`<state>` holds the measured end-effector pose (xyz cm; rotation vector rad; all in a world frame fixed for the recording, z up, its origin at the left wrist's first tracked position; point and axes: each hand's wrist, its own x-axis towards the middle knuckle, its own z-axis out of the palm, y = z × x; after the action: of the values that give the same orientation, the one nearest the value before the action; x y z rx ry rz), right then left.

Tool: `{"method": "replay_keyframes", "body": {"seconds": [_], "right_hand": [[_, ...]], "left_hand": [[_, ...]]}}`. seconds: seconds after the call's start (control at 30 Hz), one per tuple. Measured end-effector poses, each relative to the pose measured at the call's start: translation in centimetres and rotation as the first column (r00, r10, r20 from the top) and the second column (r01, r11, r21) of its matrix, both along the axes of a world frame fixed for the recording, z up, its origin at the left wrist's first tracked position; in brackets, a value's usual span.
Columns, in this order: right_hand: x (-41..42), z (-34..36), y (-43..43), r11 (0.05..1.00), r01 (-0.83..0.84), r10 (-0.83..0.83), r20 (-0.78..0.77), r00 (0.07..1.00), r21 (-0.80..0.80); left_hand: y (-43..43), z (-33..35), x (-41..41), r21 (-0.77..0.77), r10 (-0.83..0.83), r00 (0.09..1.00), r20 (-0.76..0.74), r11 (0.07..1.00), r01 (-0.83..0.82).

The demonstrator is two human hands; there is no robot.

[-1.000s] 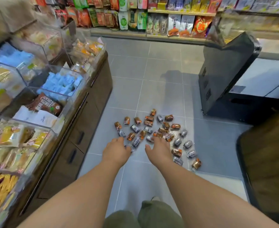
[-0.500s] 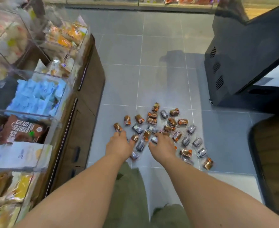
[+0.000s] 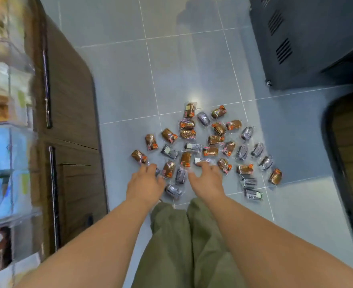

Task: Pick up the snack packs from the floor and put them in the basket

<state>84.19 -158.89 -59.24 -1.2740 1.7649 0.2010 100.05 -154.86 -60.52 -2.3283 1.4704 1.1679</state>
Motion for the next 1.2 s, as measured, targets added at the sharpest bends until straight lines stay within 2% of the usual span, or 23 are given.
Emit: {"method": "replay_keyframes", "body": {"seconds": [0.37, 0.63, 0.87, 1.03, 1.2], "right_hand": [[-0.1, -18.9, -4.6, 0.986, -0.109, 0.117, -0.059, 0.991, 0.124], [0.8, -35.1, -4.3, 0.964, -0.185, 0.198, -0.053, 0.979, 0.191], [1.9, -48.5, -3.0, 0.926, -0.251, 0.279, -0.064, 0.958, 0.281], [2.1, -54.4, -2.2, 0.906, -0.229, 0.276, -0.087, 0.957, 0.355], [2.2, -56.0, -1.7, 0.922, -0.184, 0.218, -0.065, 0.974, 0.341]], "left_hand": [[-3.8, -20.2, -0.5, 0.054, -0.131, 0.991, 0.006, 0.99, 0.131], [-4.7, -35.8, -1.1, 0.121, -0.215, 0.976, -0.021, 0.969, 0.216], [-5.4, -48.7, -1.5, 0.2, -0.204, 0.978, -0.035, 0.958, 0.206], [-4.8, -54.4, -2.5, 0.219, -0.205, 0.976, -0.067, 0.952, 0.215], [-4.7, -55.8, -3.5, 0.188, -0.164, 0.986, -0.039, 0.968, 0.169]]}}
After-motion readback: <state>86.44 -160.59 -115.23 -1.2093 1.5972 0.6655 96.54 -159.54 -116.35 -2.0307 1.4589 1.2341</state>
